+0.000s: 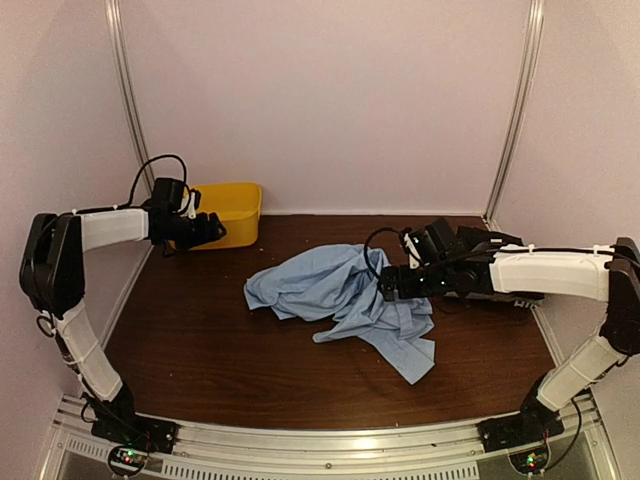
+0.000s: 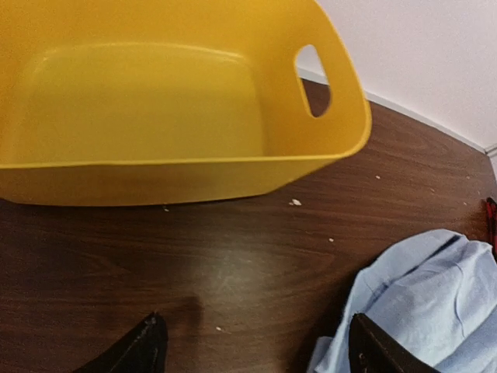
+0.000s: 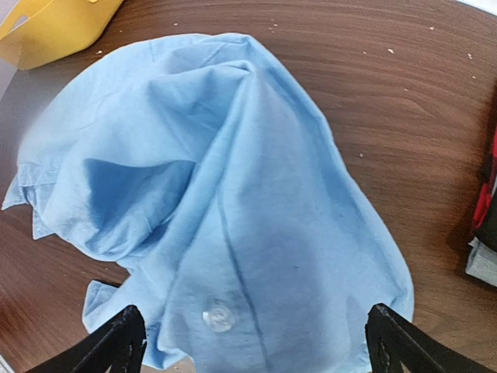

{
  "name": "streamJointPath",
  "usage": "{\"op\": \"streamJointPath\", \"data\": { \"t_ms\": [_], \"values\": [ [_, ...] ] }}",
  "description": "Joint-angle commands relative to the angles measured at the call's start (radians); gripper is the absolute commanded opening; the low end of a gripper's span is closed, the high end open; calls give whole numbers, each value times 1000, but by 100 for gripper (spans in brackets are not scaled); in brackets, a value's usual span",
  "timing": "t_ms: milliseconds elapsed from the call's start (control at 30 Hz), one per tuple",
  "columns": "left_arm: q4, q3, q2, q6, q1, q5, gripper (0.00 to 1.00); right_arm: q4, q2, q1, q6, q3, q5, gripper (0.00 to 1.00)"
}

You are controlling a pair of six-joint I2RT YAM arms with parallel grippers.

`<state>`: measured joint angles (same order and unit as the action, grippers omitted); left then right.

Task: Fold and stack the long sleeve shirts
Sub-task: Pick up the crumpled shirt from the center of the board.

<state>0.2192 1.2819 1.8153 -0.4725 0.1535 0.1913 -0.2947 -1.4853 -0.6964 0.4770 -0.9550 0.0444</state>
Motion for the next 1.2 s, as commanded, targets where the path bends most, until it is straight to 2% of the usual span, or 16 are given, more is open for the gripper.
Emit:
{"op": "streamJointPath", "data": {
  "t_ms": [0, 100, 333, 533, 633, 767, 900, 1000, 1100, 1167],
  "values": [
    [-95, -98, -138, 2, 103, 111, 83, 10, -54, -32, -28, -68, -27, 100],
    [-101, -141, -161, 16, 190, 117, 84, -4, -97, -34, -31, -90, 6, 100],
    [-116, -165, -102, 85, 296, 153, 84, -69, -208, -35, -66, -187, 104, 96],
    [-52, -91, 14, 146, 336, 107, 84, -71, -280, -27, -75, -220, 107, 92],
    [-14, -46, 69, 165, 349, 93, 79, -71, -291, -24, -77, -221, 112, 89],
    [-2, -23, 110, 170, 359, 104, 64, -82, -278, -13, -96, -226, 117, 76],
    [0, -15, 112, 170, 360, 109, 31, -110, -237, 7, -128, -244, 121, 57],
    [4, 1, 85, 171, 360, 116, 12, -148, -193, 24, -153, -272, 132, 42],
    [29, 37, 39, 173, 360, 96, 0, -206, -144, 35, -182, -314, 165, 28],
    [55, 76, -5, 178, 359, 72, 0, -237, -111, 37, -210, -358, 183, 13]
  ]
}}
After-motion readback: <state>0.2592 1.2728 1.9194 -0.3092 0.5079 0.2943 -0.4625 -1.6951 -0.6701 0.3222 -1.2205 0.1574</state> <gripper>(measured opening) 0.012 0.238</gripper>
